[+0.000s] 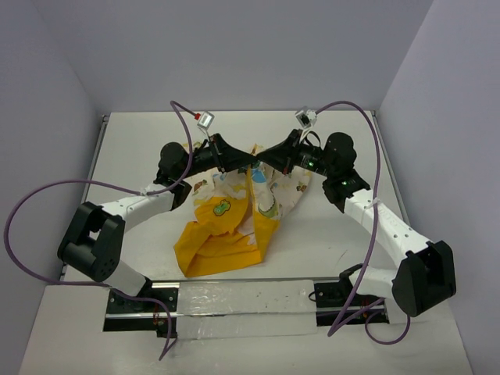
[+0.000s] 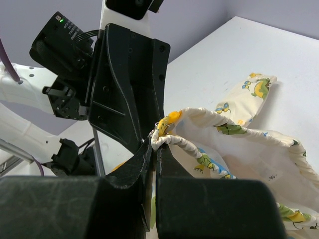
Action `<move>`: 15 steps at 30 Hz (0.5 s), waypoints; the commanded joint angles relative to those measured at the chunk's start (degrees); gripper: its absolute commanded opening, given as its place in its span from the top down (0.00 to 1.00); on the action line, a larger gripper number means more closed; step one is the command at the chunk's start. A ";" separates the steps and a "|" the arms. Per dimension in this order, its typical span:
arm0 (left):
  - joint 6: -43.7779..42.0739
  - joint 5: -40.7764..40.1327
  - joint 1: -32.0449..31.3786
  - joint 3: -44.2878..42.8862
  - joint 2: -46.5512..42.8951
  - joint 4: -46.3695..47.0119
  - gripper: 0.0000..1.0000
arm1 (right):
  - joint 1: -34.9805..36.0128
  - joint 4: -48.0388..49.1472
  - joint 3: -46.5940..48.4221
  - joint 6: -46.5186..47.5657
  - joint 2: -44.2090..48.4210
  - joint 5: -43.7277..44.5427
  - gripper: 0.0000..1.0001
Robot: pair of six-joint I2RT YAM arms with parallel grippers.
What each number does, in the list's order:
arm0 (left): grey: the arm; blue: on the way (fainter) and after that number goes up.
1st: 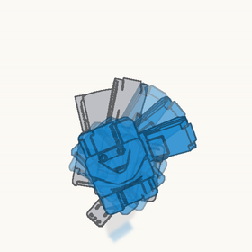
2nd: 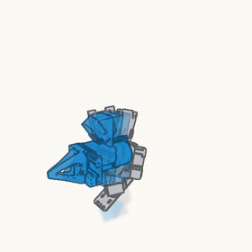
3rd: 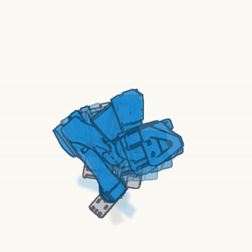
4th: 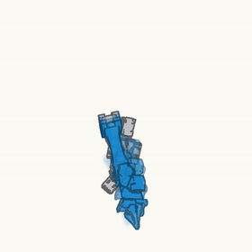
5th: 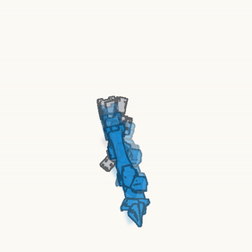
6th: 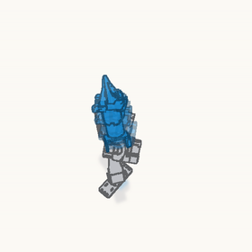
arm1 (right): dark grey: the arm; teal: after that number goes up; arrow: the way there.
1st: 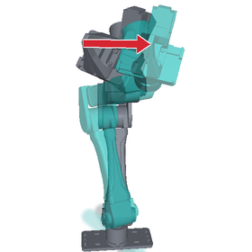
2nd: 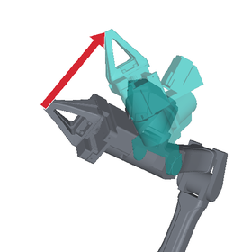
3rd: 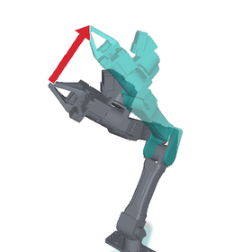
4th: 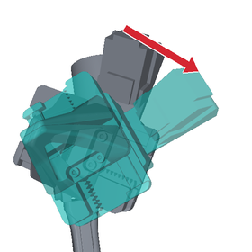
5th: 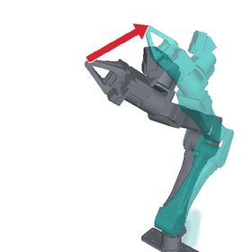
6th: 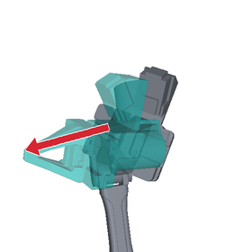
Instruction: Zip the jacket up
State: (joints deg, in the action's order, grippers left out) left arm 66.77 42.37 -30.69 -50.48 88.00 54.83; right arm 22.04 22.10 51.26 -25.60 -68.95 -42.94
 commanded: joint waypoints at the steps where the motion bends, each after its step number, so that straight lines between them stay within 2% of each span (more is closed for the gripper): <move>1: -1.66 -0.69 0.15 -1.04 -1.45 -1.01 0.64 | 0.46 2.12 3.83 1.56 -0.04 -0.44 1.00; 3: -1.84 -0.43 0.56 -1.36 -1.60 -1.50 0.65 | 0.54 1.98 3.36 1.87 -0.04 -0.20 1.00; 5: -1.91 -0.38 0.81 -1.73 -1.61 -2.63 0.70 | 0.64 2.08 2.95 1.78 -0.04 -0.04 1.00; 9: -1.87 -0.96 0.99 -1.82 -1.96 -3.71 0.83 | 0.84 2.63 2.11 1.49 0.17 0.10 1.00; 12: -1.25 -0.72 1.07 -1.74 -2.12 -2.78 0.99 | 0.98 2.53 1.84 1.66 0.55 0.12 1.00; 15: -0.54 -0.83 1.07 -1.44 -2.28 -1.61 1.00 | 0.98 1.72 1.97 2.25 0.66 0.37 1.00</move>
State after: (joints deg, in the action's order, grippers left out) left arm 66.00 42.28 -29.95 -50.50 87.48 51.62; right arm 22.28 21.20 51.51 -24.39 -69.52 -42.42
